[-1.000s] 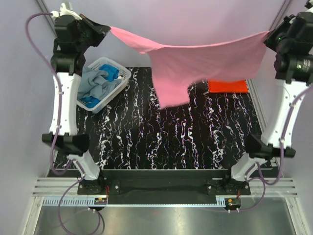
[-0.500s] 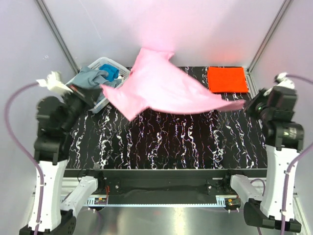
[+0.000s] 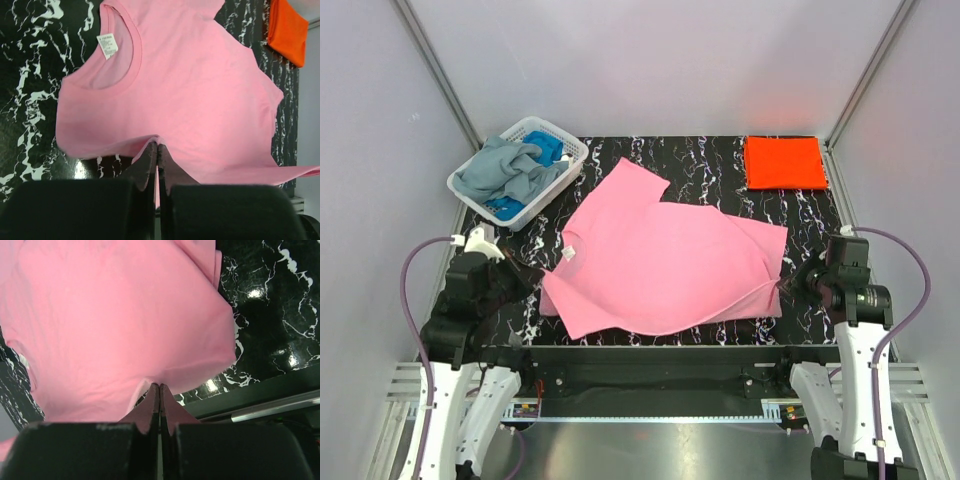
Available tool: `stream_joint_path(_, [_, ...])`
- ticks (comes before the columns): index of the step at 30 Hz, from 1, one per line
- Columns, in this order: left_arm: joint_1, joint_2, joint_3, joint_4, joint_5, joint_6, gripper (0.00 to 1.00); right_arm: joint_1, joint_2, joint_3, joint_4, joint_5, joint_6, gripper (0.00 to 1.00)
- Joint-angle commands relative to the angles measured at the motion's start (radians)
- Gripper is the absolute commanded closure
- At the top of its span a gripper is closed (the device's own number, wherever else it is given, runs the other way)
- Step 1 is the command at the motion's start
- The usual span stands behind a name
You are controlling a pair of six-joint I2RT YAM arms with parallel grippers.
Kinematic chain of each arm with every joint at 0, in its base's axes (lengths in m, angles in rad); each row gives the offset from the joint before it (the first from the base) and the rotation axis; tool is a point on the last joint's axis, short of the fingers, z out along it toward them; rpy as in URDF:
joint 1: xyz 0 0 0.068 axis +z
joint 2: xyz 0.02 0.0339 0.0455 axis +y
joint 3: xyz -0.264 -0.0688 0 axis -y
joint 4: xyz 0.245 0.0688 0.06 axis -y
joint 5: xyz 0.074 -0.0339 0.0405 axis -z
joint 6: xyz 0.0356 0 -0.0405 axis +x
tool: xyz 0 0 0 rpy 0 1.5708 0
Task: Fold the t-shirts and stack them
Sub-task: Flatten the tshirt out
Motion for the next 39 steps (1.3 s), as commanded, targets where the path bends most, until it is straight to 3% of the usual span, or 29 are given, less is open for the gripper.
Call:
stream_joint_path(1, [-0.003,-0.023,-0.025,0.034,-0.066,-0.001,1.00,-0.001,-0.007,-0.052,0.045,-0.073,0.043,1.00])
stream_joint_path(6, [-0.003,-0.022,-0.005,0.037,-0.222,0.025,1.00,-0.001,0.000,-0.131,0.075,-0.108,0.052,1.00])
stream_joint_path(10, [-0.003,0.029,0.004,0.071,-0.265,0.031,1.00,-0.001,0.071,-0.132,0.103,-0.125,0.032,1.00])
stream_joint_path(17, [-0.003,0.082,0.039,0.114,-0.322,0.039,1.00,-0.001,0.053,-0.085,0.123,-0.122,0.031,1.00])
stream_joint_path(20, [-0.003,0.109,0.076,0.130,-0.324,0.034,1.00,-0.001,0.085,0.018,0.109,-0.047,0.026,1.00])
stream_joint_path(24, [-0.003,0.132,0.133,0.155,-0.328,0.017,1.00,-0.001,0.158,0.286,0.166,0.019,-0.032,1.00])
stream_joint_path(29, [-0.003,0.106,0.315,0.267,-0.307,0.005,1.00,0.009,0.229,0.666,0.137,0.027,-0.167,1.00])
stream_joint_path(32, [-0.003,0.141,0.522,0.287,-0.290,-0.019,1.00,0.016,0.237,0.812,0.130,-0.025,-0.182,1.00])
stream_joint_path(39, [-0.002,0.268,0.975,0.217,-0.155,-0.061,1.00,0.016,0.134,0.993,0.118,-0.240,-0.302,1.00])
